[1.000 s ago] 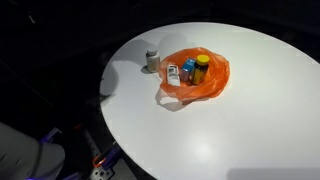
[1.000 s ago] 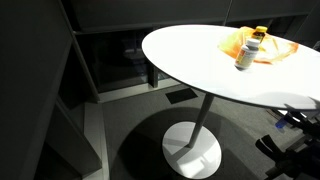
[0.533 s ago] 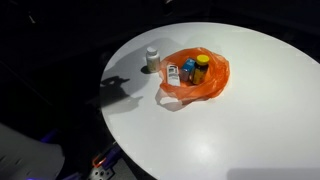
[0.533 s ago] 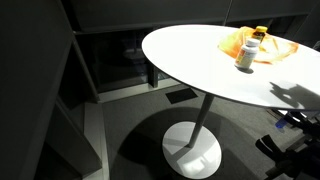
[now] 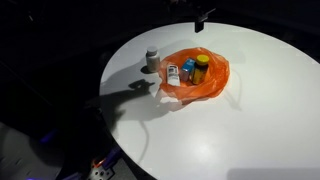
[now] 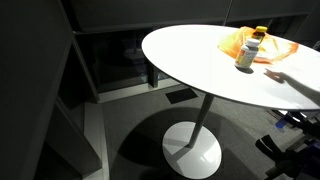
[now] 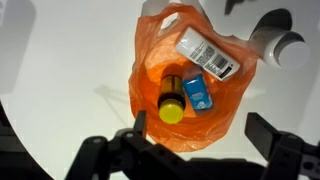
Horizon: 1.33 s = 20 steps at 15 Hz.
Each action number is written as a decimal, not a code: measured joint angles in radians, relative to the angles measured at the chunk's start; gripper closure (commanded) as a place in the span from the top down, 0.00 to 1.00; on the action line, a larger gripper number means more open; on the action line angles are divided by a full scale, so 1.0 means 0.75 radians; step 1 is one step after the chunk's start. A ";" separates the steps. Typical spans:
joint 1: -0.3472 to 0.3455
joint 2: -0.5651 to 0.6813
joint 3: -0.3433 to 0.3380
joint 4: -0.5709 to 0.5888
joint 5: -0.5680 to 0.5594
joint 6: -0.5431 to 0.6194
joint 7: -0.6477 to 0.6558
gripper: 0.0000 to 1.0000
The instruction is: Place the yellow bottle next to the white one
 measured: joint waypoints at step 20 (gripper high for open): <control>-0.005 0.195 -0.010 0.053 -0.076 0.326 -0.019 1.00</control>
